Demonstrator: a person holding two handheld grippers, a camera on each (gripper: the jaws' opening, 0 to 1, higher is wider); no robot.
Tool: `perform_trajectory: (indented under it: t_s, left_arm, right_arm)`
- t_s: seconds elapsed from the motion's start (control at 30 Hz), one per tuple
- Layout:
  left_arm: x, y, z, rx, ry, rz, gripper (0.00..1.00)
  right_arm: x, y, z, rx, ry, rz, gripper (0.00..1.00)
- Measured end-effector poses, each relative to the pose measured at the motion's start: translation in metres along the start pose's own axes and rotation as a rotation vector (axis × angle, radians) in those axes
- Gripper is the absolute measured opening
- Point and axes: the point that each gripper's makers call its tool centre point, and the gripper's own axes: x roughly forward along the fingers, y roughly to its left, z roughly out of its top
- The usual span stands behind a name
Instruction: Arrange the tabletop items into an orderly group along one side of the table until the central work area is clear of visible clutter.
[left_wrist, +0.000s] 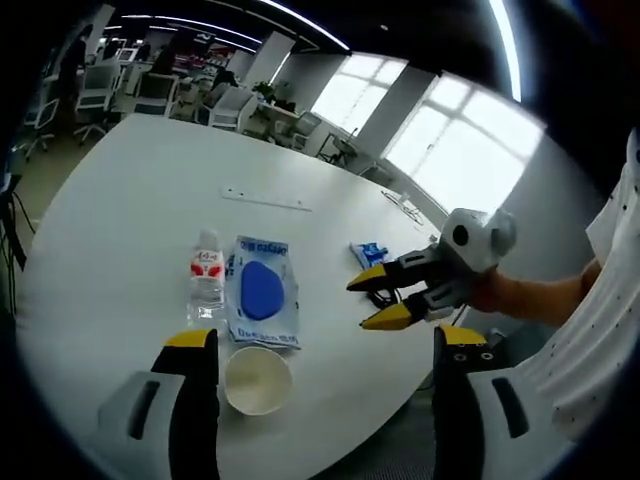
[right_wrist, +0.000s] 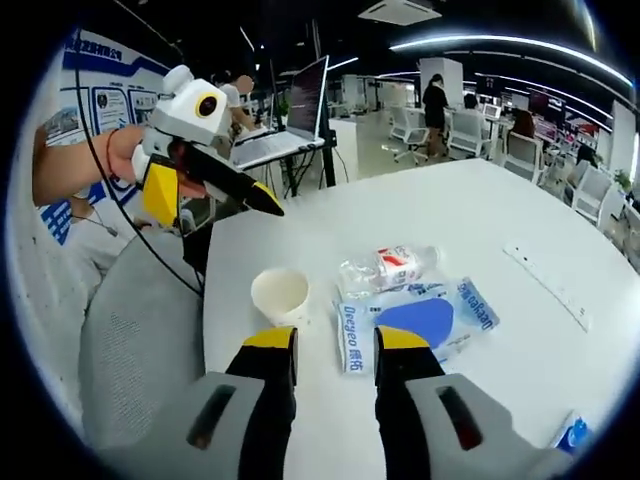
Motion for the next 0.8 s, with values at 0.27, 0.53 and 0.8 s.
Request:
perform_trajectory:
  t_s: [0.27, 0.53, 0.8]
  left_arm:
    - [0.008, -0.004, 0.002, 0.003, 0.008, -0.010, 0.91]
    - [0.015, -0.005, 0.005, 0.001, 0.010, -0.017, 0.91]
    - [0.018, -0.005, 0.007, -0.002, 0.010, -0.017, 0.91]
  right_arm:
    - [-0.007, -0.027, -0.001, -0.008, 0.005, -0.036, 0.28]
    - [-0.013, -0.054, -0.002, -0.019, 0.015, -0.072, 0.29]
    - [-0.016, -0.079, -0.003, -0.045, 0.030, -0.098, 0.28]
